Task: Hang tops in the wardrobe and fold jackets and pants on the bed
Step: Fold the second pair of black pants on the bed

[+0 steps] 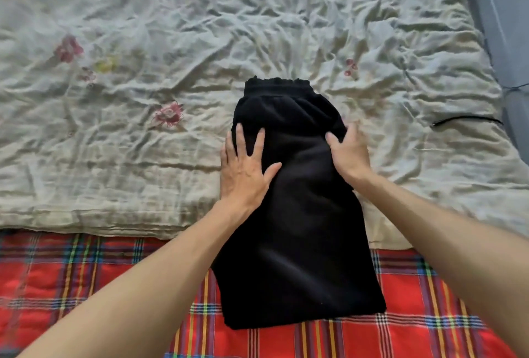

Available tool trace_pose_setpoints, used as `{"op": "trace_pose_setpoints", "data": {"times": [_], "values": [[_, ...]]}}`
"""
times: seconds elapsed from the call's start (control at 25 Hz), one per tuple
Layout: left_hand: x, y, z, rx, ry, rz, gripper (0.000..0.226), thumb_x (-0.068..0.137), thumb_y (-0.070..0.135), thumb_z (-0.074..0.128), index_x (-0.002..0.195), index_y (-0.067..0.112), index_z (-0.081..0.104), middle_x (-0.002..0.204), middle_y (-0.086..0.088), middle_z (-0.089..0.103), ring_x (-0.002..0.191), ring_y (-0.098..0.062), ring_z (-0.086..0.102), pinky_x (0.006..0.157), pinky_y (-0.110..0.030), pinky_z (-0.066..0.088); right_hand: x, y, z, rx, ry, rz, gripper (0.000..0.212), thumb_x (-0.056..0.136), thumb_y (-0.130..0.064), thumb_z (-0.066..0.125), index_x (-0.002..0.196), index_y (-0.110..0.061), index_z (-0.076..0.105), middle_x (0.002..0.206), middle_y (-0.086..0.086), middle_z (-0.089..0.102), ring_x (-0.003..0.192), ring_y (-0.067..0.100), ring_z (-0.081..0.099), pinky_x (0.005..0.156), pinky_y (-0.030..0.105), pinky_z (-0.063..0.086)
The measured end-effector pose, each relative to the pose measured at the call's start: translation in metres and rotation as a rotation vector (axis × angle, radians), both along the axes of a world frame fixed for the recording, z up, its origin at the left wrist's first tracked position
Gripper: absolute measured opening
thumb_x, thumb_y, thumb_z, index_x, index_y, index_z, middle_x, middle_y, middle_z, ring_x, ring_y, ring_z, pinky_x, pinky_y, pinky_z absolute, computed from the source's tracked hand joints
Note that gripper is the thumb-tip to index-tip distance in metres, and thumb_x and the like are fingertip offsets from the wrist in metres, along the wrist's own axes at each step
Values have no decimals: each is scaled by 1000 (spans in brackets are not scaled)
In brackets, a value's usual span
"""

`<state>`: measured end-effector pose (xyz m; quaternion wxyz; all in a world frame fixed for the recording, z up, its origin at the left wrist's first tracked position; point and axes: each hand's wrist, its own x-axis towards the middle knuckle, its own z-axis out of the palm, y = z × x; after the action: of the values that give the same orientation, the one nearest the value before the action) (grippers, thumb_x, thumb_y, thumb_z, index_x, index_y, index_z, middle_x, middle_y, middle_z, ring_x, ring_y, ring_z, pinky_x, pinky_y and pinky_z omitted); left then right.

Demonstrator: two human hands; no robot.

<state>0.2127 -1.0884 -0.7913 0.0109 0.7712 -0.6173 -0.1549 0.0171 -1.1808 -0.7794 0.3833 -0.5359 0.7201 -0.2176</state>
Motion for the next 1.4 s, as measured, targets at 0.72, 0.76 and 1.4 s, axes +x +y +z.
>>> {"op": "trace_pose_setpoints", "data": {"times": [0.72, 0.76, 1.4], "values": [[63, -109, 24, 230, 1339, 626, 40, 81, 26, 79, 114, 4, 71, 101, -7, 76, 94, -20, 73, 78, -29, 58, 24, -78, 21, 428, -450, 146, 35, 72, -11, 80, 105, -7, 69, 80, 2, 73, 74, 18, 74, 62, 30, 59], [62, -108, 33, 239, 1332, 587, 35, 83, 22, 78, 112, 5, 72, 100, -6, 77, 94, -21, 73, 78, -29, 57, 21, -77, 30, 434, -389, 191, 22, 74, -7, 78, 95, -7, 70, 77, 4, 73, 66, 16, 74, 52, 27, 57], [-9, 197, 27, -85, 248, -673, 24, 74, 2, 52, 90, 20, 56, 90, 5, 57, 87, -19, 55, 91, -32, 41, -109, 205, 3, -473, 362, 1117, 22, 84, -2, 46, 99, -17, 52, 145, 10, 50, 140, 28, 42, 117, 48, 28]]}}
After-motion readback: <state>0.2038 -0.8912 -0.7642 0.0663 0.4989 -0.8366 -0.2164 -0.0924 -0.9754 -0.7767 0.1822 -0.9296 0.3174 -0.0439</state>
